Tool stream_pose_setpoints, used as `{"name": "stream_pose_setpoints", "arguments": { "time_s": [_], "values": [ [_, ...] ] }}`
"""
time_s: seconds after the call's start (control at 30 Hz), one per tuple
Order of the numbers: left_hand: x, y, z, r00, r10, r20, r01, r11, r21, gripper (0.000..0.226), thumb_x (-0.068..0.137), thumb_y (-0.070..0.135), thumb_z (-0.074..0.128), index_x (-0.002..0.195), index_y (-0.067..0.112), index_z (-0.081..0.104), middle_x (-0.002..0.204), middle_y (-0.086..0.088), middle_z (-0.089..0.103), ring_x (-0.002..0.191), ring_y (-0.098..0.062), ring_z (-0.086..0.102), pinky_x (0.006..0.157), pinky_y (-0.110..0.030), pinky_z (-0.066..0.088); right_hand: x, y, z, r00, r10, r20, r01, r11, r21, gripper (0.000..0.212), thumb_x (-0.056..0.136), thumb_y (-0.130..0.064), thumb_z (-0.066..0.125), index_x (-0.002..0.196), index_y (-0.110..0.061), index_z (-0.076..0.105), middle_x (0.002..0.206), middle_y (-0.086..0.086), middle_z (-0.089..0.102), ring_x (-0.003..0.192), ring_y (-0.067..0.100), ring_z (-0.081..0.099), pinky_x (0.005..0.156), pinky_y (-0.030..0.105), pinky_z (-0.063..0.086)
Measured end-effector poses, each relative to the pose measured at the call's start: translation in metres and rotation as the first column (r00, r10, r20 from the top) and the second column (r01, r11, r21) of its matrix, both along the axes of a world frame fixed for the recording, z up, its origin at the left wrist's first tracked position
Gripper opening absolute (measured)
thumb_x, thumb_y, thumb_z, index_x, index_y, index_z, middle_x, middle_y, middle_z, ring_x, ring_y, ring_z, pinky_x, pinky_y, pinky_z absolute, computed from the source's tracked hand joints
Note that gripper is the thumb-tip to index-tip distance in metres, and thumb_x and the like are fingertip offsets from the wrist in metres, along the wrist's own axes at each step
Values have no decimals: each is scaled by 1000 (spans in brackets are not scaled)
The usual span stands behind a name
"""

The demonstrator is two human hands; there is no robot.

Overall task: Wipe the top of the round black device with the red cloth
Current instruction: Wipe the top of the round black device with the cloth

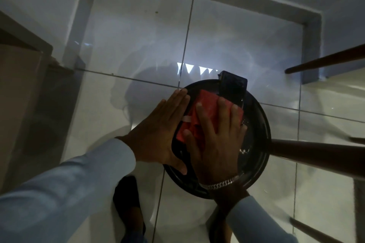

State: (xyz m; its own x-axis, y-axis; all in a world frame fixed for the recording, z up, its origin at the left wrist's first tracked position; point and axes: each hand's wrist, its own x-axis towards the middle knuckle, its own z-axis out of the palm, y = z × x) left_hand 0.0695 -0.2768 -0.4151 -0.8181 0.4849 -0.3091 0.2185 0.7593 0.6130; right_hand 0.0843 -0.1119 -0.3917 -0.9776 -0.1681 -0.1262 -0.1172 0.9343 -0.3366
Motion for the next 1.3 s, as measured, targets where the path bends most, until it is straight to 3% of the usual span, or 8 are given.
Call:
{"name": "stream_pose_setpoints", "arguments": {
  "time_s": [0.1,0.2,0.3,0.43,0.67,0.9,1.1,1.3],
  "values": [
    [1,0,0,1000,-1,2,1,1000,-12,151,46,86,64,147,17,-25,159,-3,-26,144,-13,-27,114,-35,-13,24,18,-1,995,87,-47,-86,996,20,64,88,-43,64,143,-32,33,157,16,31,146,44,20,109,75,20],
    [0,-2,1,1000,0,-7,-1,999,-37,151,45,88,61,147,17,-25,158,-3,-28,143,-12,-28,115,-35,-13,32,33,4,991,116,-67,-115,993,18,57,89,-45,58,139,-30,38,155,15,36,146,41,23,110,73,22],
    [0,0,2,998,-28,-55,23,996,-89,149,47,91,55,147,12,-22,159,-8,-24,144,-17,-26,116,-39,-10,9,20,6,999,31,28,-29,998,-60,68,84,-53,61,142,-33,31,160,11,25,149,37,15,117,63,15],
    [-3,2,4,987,-98,-124,87,992,-93,141,54,92,46,149,7,-14,161,-15,-14,147,-24,-17,119,-41,-3,3,-2,-4,998,55,0,-55,991,119,69,88,-58,50,149,-33,27,163,8,21,148,40,13,115,61,10],
    [-1,-4,2,994,-84,-66,78,993,-93,148,48,90,56,147,14,-25,159,-6,-26,145,-17,-25,116,-36,-11,22,51,-4,941,336,-45,-325,932,163,59,91,-50,49,145,-29,35,155,6,33,143,44,29,108,70,29],
    [-3,0,4,991,-99,-89,87,987,-132,150,47,89,58,146,14,-26,159,-9,-25,145,-18,-25,115,-36,-11,-47,46,7,998,60,-33,-64,988,-139,55,91,-30,38,145,-39,28,154,0,41,148,31,23,113,64,26],
    [-5,7,-1,997,-60,-55,56,996,-63,153,43,86,61,144,18,-31,155,2,-36,143,-15,-28,115,-33,-8,-59,39,-8,986,165,24,-166,979,120,60,90,-50,48,146,-34,31,160,4,28,147,42,16,115,63,21],
    [-4,8,3,1000,-22,-22,21,998,-56,154,40,86,64,146,20,-27,154,6,-37,142,-12,-29,114,-34,-3,-41,39,-7,998,-34,-47,36,998,42,55,94,-38,43,146,-30,28,155,8,38,145,38,27,117,54,23]
  ]
}}
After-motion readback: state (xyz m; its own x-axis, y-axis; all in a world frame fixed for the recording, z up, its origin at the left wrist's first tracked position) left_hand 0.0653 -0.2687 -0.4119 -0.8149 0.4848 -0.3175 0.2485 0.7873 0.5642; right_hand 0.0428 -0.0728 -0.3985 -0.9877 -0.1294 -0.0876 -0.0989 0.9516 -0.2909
